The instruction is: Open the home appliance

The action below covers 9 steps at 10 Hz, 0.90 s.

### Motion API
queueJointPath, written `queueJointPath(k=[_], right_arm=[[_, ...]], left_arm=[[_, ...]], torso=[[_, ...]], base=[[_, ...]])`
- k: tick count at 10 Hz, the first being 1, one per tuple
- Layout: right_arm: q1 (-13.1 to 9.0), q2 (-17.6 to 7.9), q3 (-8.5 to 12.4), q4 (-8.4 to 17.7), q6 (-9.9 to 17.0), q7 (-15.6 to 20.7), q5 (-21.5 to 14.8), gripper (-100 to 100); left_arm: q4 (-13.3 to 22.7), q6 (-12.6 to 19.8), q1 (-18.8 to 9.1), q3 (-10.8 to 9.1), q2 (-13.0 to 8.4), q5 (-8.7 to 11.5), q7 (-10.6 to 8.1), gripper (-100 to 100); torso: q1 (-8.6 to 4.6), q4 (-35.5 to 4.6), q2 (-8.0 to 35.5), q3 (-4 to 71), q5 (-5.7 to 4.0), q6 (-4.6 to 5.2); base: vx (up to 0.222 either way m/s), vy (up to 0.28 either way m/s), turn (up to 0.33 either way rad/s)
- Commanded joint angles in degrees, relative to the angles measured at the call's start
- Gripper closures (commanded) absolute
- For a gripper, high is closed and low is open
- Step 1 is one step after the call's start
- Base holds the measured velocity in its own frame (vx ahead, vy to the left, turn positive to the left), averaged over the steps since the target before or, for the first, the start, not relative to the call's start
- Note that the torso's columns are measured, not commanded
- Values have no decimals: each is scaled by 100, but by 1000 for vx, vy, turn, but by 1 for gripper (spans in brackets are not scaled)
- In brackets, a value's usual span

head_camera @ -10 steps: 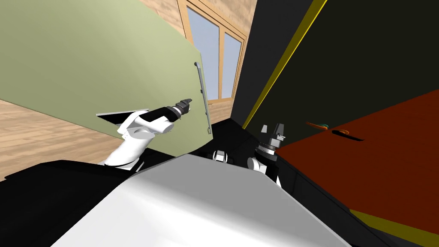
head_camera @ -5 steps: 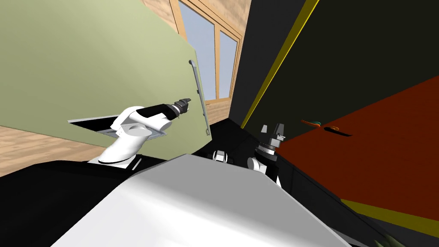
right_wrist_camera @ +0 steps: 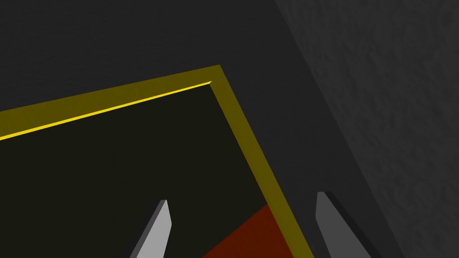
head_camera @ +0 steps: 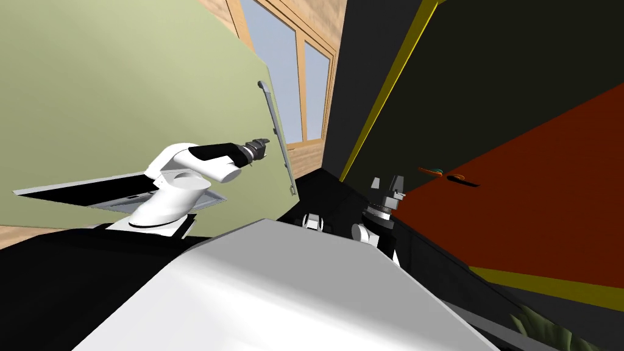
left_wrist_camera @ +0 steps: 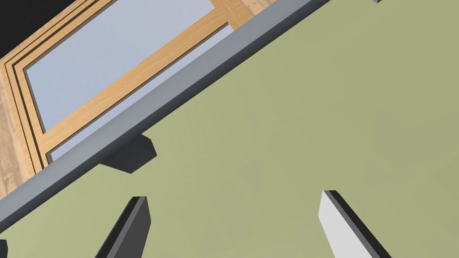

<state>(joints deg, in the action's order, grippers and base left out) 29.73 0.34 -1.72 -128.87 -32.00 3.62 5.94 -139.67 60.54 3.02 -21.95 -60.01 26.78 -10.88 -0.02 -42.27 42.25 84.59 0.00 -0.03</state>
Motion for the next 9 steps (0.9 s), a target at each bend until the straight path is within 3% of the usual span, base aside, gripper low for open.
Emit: queueJointPath(k=[1, 3, 5, 9], right_arm=[[-1, 0, 0, 0, 0, 0, 0, 0], [-1, 0, 0, 0, 0, 0, 0, 0], [0, 0, 0, 0, 0, 0, 0, 0], [0, 0, 0, 0, 0, 0, 0, 0]], left_arm=[[-6, 315, -91, -37, -171, 112, -123, -100], [-63, 690, -221, -92, -439, 277, -316, -100], [-110, 924, -280, -117, -567, 352, -404, -100], [-455, 1513, -464, -194, -1009, 583, -673, -100]], torso=[[-7, -1, 4, -3, -3, 5], [3, -3, 6, -5, 0, 4], [8, -2, 5, -4, 3, 0], [-1, -3, -11, 12, -8, 12]], base=[[45, 27, -64], [64, 44, -162], [48, 51, -96], [57, 53, -132]])
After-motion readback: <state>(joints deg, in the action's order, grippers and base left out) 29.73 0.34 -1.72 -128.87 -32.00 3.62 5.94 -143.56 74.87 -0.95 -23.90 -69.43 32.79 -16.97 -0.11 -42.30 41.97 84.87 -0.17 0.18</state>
